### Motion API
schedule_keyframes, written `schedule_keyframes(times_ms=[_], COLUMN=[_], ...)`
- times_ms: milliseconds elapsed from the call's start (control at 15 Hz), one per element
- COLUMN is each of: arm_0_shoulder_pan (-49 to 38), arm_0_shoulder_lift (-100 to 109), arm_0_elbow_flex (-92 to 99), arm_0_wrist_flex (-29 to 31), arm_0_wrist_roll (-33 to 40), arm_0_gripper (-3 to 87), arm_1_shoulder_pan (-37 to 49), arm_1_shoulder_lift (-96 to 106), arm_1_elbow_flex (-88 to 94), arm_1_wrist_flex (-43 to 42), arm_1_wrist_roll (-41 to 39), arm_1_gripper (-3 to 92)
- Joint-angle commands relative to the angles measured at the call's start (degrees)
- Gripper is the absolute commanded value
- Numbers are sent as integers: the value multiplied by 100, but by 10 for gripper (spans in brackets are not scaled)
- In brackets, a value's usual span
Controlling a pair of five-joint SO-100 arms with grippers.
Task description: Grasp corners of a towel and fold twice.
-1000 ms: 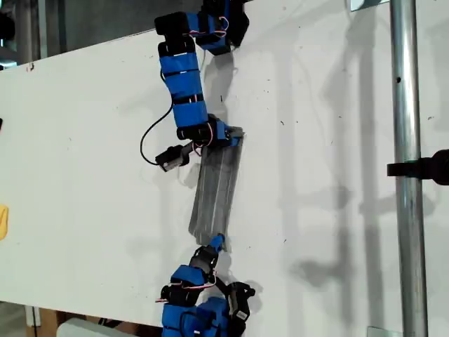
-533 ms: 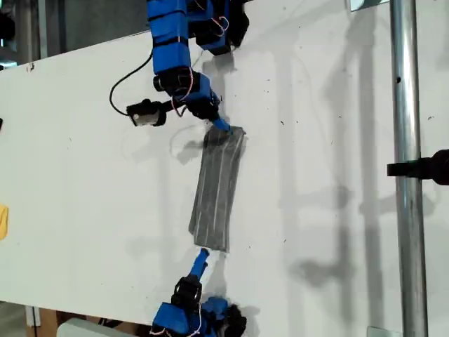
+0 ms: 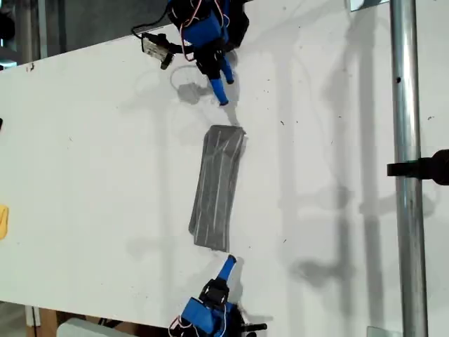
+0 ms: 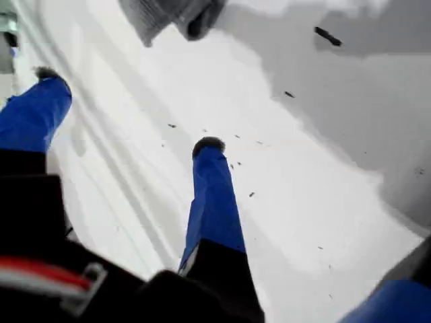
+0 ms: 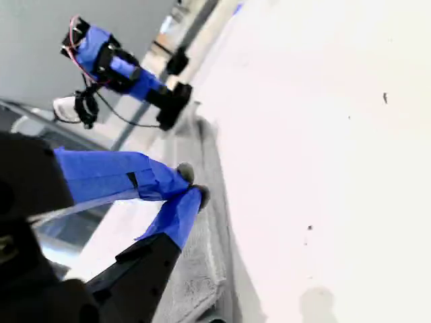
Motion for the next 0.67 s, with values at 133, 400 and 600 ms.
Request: schedule_keyframes(times_ms=[133, 400, 600], arm_0_shoulder_pan=[510, 299, 202], arm_0_shoulder_lift=[53, 53, 53], arm_0_elbow_flex=[246, 193, 176], arm_0_wrist_flex=[53, 141, 220], arm_0_wrist_roll=[-229, -237, -264], arm_0_gripper=[-26, -26, -26], arm_1_shoulder_pan=[457, 519, 809], arm_1_shoulder_lift=[88, -2109, -4975], arm_1_elbow_flex=[387, 176, -1459], arm_1_wrist_flex=[-747, -2399, -2751], arm_1_wrist_roll=[-246, -35, -527], arm_1_gripper=[411, 398, 414])
